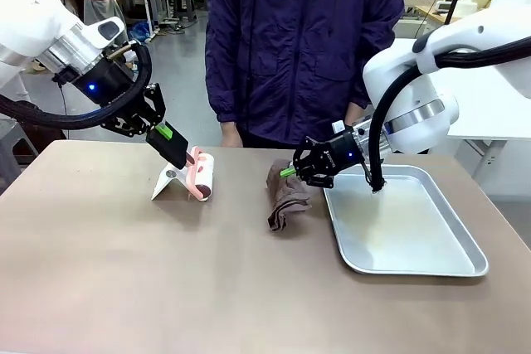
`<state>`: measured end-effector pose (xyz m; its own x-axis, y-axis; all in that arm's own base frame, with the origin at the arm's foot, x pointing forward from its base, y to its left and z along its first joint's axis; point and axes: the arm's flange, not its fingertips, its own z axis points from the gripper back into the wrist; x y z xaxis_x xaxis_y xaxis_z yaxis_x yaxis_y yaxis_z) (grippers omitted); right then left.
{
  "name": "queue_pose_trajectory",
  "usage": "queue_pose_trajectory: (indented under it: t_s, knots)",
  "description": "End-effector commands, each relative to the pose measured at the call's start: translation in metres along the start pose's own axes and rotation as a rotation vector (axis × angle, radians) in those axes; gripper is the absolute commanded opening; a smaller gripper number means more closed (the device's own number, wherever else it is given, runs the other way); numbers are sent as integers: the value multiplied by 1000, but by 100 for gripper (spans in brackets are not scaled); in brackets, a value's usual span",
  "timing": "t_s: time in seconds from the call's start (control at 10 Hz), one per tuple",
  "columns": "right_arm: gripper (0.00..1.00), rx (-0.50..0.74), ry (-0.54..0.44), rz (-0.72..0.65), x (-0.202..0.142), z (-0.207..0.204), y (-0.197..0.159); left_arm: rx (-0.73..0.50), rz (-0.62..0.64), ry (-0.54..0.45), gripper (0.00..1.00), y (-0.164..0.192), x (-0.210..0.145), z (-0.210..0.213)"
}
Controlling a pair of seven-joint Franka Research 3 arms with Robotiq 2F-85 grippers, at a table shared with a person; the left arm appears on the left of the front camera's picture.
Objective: Clean the surface of the table.
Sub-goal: Return the Lint Roller and towel to their original positions.
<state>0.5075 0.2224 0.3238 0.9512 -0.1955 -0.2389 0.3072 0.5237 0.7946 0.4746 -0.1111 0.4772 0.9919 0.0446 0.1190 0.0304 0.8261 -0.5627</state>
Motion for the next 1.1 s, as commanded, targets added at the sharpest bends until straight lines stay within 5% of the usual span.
queue_pose_trajectory:
  t_s: [0.0,1.0]
  knots:
    - [9,-60,1,38,0,-8,4,10,-12,35,22,-5,22,-16]
    - [9,-76,-3,-82,19,-26,-22,66,121,51,22,20,79,-42]
